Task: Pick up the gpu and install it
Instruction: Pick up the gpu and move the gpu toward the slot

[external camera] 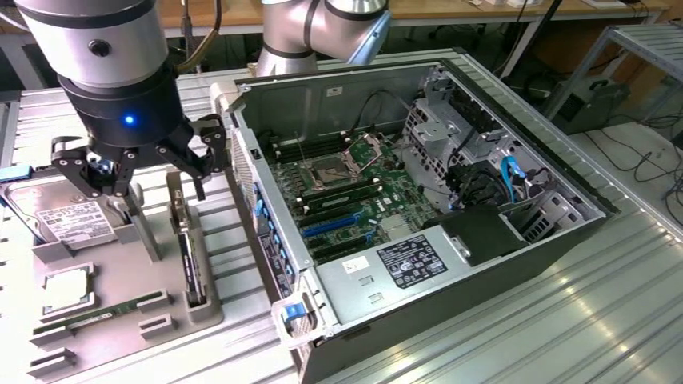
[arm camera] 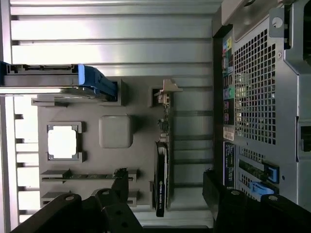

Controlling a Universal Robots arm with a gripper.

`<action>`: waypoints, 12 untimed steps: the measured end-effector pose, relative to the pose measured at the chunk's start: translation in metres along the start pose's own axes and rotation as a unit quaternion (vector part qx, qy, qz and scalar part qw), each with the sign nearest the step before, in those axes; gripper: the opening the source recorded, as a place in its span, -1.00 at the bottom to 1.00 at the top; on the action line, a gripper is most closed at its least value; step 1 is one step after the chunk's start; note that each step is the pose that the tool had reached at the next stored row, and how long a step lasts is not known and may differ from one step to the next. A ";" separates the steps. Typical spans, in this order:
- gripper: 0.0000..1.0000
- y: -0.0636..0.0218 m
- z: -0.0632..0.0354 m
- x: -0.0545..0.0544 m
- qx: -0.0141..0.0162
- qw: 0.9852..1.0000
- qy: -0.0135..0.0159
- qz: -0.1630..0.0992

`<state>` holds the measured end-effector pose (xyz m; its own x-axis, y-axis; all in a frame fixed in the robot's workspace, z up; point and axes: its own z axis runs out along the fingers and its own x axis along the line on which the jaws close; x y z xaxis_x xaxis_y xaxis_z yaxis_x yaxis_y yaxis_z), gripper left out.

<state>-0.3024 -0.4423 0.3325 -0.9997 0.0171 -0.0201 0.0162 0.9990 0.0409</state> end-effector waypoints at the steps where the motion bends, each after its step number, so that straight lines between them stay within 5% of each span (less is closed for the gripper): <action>1: 0.44 -0.0003 0.0018 0.000 0.000 1.000 0.000 0.000; 12: 0.44 -0.0033 0.0226 0.000 0.000 1.000 0.000 0.000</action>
<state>-0.3024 -0.4447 0.3098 -0.9997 0.0171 -0.0198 0.0163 0.9990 0.0408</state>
